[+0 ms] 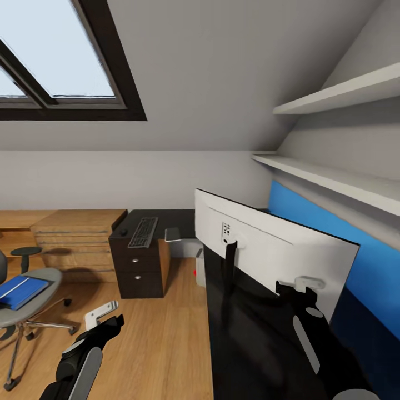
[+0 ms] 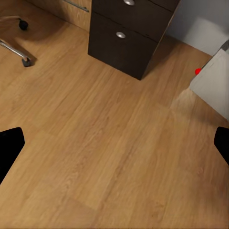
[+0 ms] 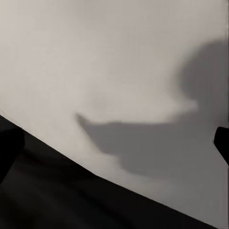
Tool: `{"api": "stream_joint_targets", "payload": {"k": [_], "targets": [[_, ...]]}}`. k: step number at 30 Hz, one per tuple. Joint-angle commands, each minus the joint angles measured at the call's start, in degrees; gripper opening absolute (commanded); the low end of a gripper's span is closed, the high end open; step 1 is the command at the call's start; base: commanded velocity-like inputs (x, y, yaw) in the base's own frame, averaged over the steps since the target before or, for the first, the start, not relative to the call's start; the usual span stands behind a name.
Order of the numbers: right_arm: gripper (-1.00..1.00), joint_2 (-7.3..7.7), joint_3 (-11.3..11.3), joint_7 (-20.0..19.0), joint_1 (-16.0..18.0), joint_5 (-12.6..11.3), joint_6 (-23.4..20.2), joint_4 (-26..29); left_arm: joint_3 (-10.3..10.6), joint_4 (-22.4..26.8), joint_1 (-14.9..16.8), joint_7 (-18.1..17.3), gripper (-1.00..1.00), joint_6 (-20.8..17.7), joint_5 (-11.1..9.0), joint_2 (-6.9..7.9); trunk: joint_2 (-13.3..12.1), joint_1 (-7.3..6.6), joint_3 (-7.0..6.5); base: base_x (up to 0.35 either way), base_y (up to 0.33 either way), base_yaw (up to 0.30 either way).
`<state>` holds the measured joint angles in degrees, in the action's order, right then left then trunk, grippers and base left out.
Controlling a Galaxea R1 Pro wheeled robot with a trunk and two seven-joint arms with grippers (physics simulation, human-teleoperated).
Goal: In the bedroom, organize the workspace by keeping the computer under the desk, ensuring the monitor is on the desk, placing the keyboard on the desk next to the monitor, placing the mouse on the desk next to the keyboard, moving the folder from the swivel chair onto the desk next to the mouse, stacking the notebook on top of the folder with the pen on top of the notebook, and positioning the swivel chair next to the desk.
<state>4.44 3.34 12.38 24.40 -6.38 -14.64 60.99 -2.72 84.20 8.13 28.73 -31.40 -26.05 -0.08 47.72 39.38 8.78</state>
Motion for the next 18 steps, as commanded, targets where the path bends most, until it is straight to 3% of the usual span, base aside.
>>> {"api": "stream_joint_targets", "payload": {"k": [1, 18], "targets": [[1.00, 0.04, -0.1, 0.4, 0.0, -0.6, -0.2, 0.1, 0.0, 0.1, 0.0, 0.4, 1.00, -0.1, -0.6, -0.01, 0.1, 0.02, 0.09, 0.032, -0.055, 0.000], [1.00, 0.12, 0.0, 0.4, 0.0, -0.5, -0.2, 0.1, -2.4, 0.3, 0.0, 0.4, 1.00, -0.1, -0.7, -0.01, 0.1, 0.02, 0.09, 0.082, -0.065, 0.000]]}}
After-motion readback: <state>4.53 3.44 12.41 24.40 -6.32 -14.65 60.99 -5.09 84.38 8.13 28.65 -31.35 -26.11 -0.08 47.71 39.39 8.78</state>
